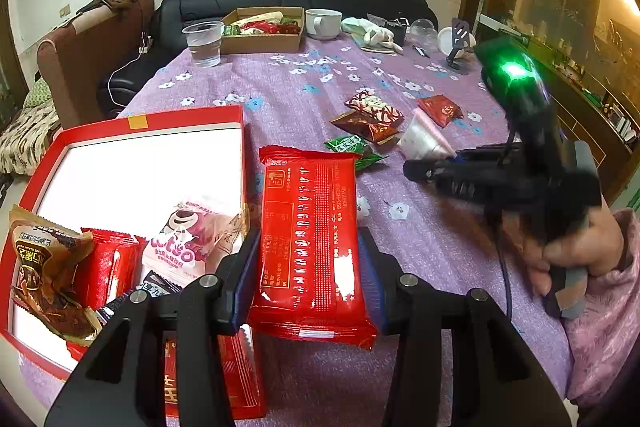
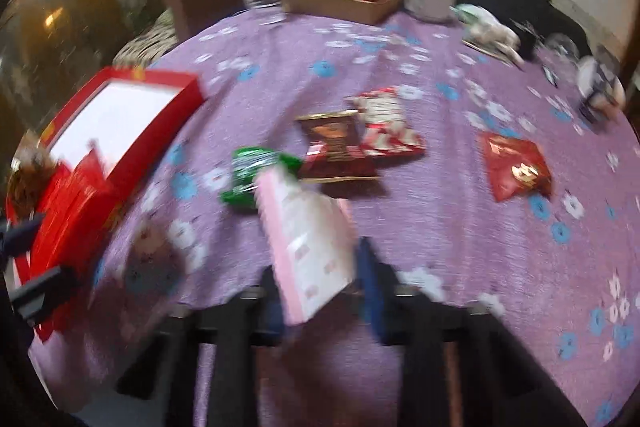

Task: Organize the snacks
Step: 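Lift the red bar toward the tray with the left gripper while the right grasps the white pink-edged packet, then lower the red bar into the tray with the left gripper while the right drops the white packet there, then grasp the brown Manly packet with the left gripper while the right grasps the red-and-white packet, then carry both packets over the tray and open both grippers to drop them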

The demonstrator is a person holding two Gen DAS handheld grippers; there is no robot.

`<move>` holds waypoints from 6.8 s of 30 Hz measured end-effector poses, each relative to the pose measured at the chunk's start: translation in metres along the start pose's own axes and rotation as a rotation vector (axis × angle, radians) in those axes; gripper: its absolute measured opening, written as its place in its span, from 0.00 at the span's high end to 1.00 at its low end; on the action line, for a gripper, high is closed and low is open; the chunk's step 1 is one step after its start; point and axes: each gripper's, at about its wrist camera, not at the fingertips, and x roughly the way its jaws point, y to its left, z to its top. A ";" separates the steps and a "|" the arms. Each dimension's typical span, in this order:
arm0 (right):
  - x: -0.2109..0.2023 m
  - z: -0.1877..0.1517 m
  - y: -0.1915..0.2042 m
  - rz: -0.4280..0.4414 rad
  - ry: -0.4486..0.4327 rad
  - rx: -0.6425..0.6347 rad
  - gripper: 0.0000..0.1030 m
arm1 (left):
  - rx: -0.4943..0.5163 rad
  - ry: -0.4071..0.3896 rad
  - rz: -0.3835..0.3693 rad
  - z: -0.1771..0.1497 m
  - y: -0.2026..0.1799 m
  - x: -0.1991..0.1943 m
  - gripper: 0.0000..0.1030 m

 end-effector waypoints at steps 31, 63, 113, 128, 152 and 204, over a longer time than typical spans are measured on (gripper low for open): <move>-0.015 0.027 0.147 0.388 -0.037 -0.081 0.88 | -0.186 -0.113 0.126 -0.009 0.114 -0.048 0.57; -0.006 0.039 0.113 0.496 -0.176 0.151 0.39 | -0.210 -0.147 0.246 -0.007 0.122 -0.044 0.25; -0.027 -0.019 -0.089 0.064 -0.061 0.177 0.74 | 0.185 0.034 0.026 0.003 -0.044 0.003 0.24; -0.026 -0.020 -0.088 0.073 -0.063 0.173 0.71 | 0.158 0.194 -0.032 0.013 -0.054 0.070 0.58; -0.056 -0.019 -0.072 0.241 -0.213 0.135 0.75 | 0.081 -0.018 -0.063 0.024 -0.029 -0.007 0.62; -0.041 0.012 0.090 0.382 -0.232 0.041 0.75 | -0.045 -0.220 0.274 -0.005 0.077 -0.062 0.61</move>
